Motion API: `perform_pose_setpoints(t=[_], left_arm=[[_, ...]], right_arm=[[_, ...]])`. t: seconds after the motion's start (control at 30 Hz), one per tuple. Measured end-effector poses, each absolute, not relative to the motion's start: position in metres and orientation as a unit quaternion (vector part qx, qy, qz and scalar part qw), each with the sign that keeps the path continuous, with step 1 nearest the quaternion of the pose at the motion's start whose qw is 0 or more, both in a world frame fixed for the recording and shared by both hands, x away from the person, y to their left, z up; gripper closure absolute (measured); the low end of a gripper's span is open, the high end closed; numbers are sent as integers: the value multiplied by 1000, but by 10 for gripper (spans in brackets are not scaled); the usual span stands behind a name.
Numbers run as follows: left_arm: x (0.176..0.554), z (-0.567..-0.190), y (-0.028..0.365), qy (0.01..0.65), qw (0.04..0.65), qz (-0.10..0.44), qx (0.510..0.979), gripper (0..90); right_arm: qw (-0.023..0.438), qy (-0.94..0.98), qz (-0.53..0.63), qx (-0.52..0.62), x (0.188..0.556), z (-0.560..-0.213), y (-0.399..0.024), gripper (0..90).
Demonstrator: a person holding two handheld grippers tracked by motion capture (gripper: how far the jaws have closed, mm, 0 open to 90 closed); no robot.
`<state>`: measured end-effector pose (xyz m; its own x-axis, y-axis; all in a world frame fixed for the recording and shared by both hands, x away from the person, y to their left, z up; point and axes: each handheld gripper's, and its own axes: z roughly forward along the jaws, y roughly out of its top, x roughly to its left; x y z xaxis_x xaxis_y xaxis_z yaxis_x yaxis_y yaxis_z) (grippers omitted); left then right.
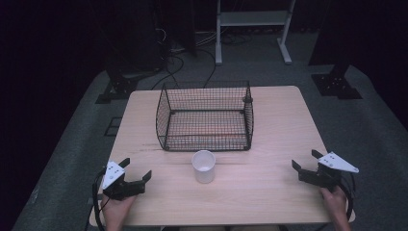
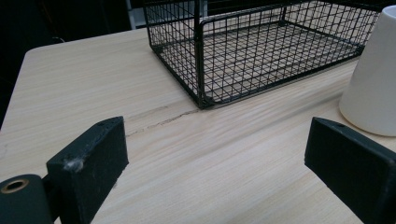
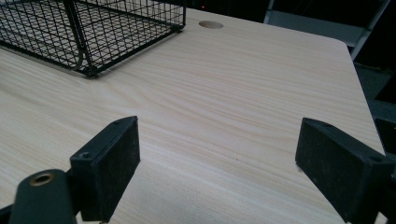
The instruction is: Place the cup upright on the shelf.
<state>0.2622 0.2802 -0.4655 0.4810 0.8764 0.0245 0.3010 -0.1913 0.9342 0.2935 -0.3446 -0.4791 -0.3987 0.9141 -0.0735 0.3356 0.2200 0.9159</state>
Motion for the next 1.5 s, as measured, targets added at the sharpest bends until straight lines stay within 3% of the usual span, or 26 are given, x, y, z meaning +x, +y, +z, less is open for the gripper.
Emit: perform_pose_setpoints(t=[0.47, 1.5], left_arm=[[267, -468, 266, 392, 458, 293, 742, 34], [262, -456, 233, 330, 481, 258, 770, 24]], right_arm=[[327, 709, 443, 441, 294, -479, -345, 131], [328, 713, 440, 436, 294, -479, -343, 131]])
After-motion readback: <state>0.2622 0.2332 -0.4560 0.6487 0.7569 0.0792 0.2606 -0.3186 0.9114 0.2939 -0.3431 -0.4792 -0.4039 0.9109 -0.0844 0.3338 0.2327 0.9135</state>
